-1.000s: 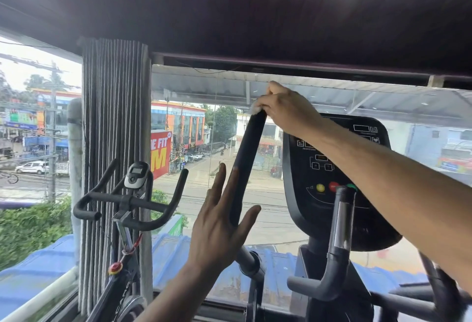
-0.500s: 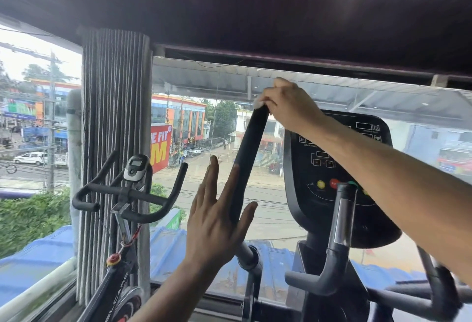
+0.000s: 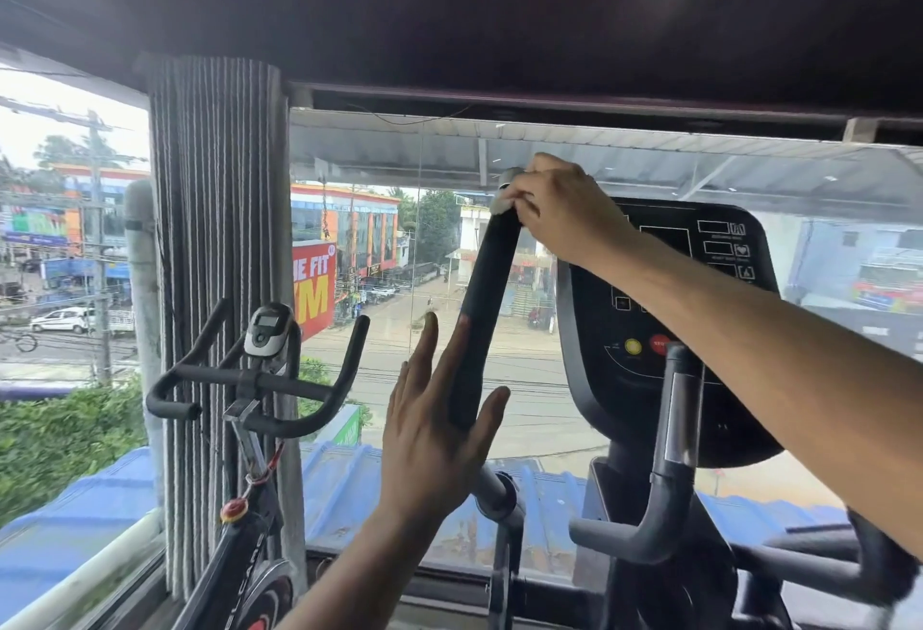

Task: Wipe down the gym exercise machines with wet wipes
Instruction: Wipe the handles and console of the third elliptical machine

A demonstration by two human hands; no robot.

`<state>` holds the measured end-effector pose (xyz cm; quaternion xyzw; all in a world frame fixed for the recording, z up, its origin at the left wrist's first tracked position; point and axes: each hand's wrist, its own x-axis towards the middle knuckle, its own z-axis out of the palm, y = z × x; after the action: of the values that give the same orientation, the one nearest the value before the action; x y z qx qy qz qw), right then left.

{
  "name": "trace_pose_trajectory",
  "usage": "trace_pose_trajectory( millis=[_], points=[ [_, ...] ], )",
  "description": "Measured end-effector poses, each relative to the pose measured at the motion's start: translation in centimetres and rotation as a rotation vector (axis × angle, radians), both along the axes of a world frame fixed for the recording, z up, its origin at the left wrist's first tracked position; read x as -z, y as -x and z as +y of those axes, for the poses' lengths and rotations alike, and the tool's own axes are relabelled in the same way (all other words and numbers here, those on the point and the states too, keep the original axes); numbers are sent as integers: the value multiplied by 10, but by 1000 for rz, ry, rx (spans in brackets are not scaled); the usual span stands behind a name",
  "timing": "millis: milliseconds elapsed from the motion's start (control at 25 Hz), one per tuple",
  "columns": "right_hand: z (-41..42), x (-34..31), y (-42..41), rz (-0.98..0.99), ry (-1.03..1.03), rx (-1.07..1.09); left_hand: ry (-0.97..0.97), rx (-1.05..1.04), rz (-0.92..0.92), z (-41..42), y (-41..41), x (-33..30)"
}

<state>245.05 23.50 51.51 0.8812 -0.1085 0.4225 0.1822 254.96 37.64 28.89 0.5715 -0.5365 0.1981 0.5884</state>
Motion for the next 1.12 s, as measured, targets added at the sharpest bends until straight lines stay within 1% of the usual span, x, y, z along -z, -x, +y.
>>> trace_pose_trajectory(
  millis=[80,240,320,400,480,560,640,720,840,920,960,1040,1080,1120],
  points=[
    [7,15,2,-53,-45,-46,-3,27,13,0,0,-1],
    [10,64,13,-102,-131,-165,27,187,78,-2,-2,0],
    [-3,54,5,-195,-174,-199,33,179,74,-2,-1,0],
    [-16,33,-8,-323,-191,-177,11,158,69,-1,0,-2],
    [-24,29,-15,-428,-243,-160,-13,136,58,0,-1,-3],
    [-20,47,-17,-457,-375,-204,-20,123,50,2,-2,-3],
    [-6,75,-11,-452,-552,-280,-14,121,53,3,0,-5],
    [8,89,-4,-481,-715,-356,-10,121,61,3,0,-4],
    [3,72,-13,-639,-928,-404,-9,109,55,2,-1,-2],
    [-16,51,-27,-771,-1115,-424,-9,114,48,3,0,-2],
    [-22,43,-34,-851,-1235,-473,-9,112,47,3,0,-2],
    [-24,44,-47,-982,-1466,-703,-17,94,49,4,1,-3],
    [-21,54,-50,-996,-1553,-820,-22,87,52,4,1,-3],
    [-17,67,-51,-955,-1610,-898,-19,81,54,4,2,-3]
  ],
)
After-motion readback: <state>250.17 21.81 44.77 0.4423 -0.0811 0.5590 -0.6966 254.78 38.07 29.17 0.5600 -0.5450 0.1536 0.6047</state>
